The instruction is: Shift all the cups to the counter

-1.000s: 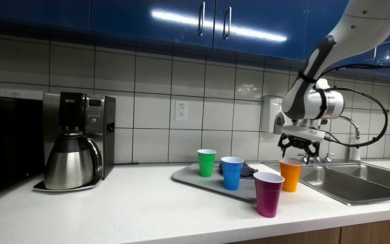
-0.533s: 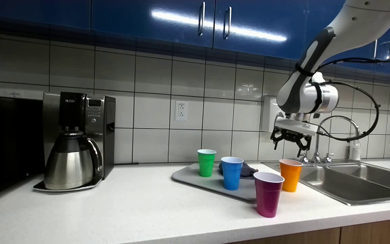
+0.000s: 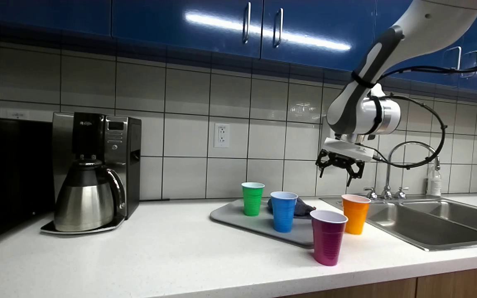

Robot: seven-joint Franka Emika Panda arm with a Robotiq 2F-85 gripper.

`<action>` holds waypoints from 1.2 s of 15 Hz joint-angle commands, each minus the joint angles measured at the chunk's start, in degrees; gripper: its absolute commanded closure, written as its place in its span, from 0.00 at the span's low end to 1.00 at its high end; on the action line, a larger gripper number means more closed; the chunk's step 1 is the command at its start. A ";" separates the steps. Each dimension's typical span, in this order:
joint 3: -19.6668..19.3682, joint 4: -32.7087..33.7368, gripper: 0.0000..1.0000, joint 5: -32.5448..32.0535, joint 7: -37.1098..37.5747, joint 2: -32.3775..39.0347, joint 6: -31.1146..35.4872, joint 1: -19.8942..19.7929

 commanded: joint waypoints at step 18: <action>8.27 3.81 0.00 4.76 -7.03 4.49 0.01 4.71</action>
